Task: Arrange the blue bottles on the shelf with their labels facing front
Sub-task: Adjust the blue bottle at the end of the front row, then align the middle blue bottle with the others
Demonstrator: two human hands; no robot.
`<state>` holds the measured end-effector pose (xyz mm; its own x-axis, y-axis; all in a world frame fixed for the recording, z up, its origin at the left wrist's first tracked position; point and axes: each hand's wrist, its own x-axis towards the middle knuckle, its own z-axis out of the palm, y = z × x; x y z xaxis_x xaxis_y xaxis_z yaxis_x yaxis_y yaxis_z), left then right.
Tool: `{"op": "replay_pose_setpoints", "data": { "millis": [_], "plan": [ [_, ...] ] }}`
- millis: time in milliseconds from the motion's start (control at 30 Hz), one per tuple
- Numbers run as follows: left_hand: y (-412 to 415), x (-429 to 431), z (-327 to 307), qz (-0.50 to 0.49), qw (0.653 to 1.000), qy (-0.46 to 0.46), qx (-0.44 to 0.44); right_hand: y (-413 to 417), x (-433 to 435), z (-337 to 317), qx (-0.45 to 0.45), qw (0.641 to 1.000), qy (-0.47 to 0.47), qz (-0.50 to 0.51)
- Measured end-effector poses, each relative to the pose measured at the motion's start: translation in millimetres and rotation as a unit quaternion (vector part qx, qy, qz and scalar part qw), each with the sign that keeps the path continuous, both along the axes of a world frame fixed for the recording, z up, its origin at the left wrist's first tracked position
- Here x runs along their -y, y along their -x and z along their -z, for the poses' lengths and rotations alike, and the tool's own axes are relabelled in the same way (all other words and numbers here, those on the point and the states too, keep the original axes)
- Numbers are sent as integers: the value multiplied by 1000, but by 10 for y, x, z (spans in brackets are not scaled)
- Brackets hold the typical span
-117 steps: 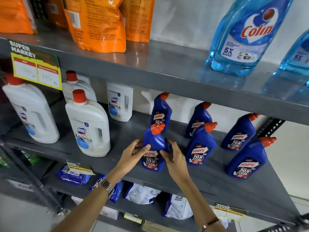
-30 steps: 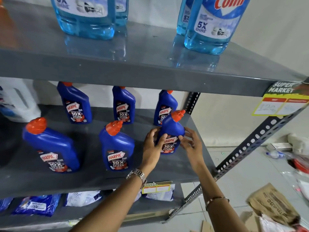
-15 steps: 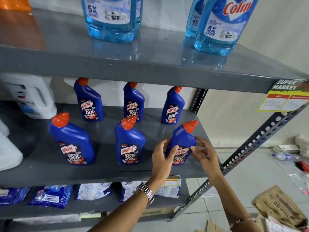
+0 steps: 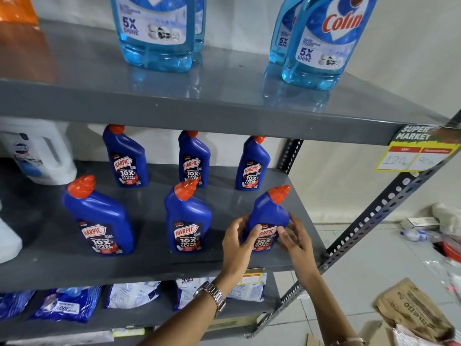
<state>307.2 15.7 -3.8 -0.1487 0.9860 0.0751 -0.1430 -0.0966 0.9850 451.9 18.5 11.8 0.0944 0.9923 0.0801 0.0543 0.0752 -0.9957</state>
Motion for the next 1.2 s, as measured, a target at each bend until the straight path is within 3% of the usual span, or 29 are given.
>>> {"op": "replay_pose_setpoints", "data": {
  "millis": [233,400,467,633,933,1200],
  "plan": [
    [-132,42,-39,-6,1000,-3,-8,-82,20,-27,-19,1000,12,17],
    [144,452,78,-64,998,-23,13,321,427,98,2,974,-71,217],
    [413,647,174,-112,993,-44,16,606,654,270,25,978,-84,190],
    [1174,675,151,-241,966,-88,7,1196,670,339,70,996,-53,16],
    [1691,346,126,-51,996,11,-67,1508,138,-26,26,996,-2,-84],
    [1609,321,63,-61,997,11,-53,1473,166,-34,54,996,-23,-60]
  ]
}}
